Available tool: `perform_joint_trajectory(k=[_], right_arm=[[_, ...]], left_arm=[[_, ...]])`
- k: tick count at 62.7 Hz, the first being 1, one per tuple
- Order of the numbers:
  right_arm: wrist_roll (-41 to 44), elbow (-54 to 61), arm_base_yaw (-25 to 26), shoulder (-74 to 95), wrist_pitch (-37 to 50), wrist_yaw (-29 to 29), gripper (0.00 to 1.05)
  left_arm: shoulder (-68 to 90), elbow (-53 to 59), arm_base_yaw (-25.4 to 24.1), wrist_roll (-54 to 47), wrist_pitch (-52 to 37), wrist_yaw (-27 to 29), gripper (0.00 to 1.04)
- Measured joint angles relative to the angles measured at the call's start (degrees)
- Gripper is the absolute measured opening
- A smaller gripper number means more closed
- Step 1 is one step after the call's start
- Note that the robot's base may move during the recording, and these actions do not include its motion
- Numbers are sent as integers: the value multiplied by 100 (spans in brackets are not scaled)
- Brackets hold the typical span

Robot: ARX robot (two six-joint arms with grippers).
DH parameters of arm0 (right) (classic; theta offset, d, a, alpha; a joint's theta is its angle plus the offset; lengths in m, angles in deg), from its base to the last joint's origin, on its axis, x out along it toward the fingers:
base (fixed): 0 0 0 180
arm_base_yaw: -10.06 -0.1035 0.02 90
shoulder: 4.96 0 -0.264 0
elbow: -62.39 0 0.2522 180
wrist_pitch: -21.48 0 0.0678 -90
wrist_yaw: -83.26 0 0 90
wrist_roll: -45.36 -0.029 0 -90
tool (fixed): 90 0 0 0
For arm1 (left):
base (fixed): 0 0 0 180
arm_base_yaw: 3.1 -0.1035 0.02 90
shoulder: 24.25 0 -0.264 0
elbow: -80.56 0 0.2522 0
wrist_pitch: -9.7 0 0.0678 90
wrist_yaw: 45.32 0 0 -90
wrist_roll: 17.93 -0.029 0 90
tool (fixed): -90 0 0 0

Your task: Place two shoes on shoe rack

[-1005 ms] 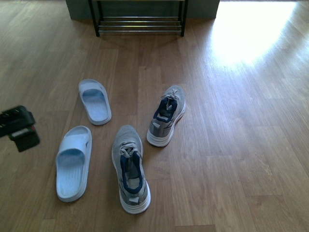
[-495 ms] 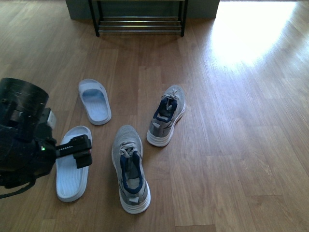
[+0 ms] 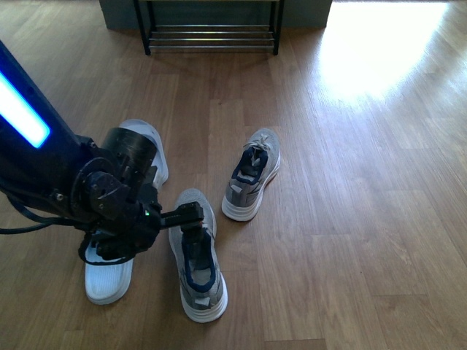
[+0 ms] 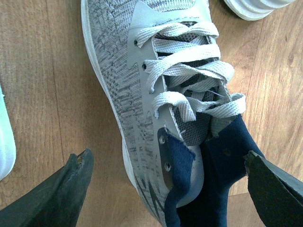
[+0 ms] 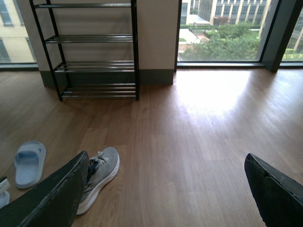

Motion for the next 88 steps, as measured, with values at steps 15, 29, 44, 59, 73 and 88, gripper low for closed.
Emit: perform_joint_trajectory(k=[15,29,44,59,73,88], right_arm=[[0,0,0,2,0,0,96],[0,0,0,2,0,0,96],[0,0,0,2,0,0,96],[0,0,0,0,0,0,96],[0,0,0,0,0,0,96],[0,0,0,0,0,0,96]], left_arm=[[341,-428,35,76,516,155,95],[560,-501,35,83,568,363,95],[839,-605,7,-37,435,581,72],[839,-616,-4,-118,363,616,19],[756,-466,-4,-223,247,1073,1],[-372,728,-299,-358,-321,2013,1]])
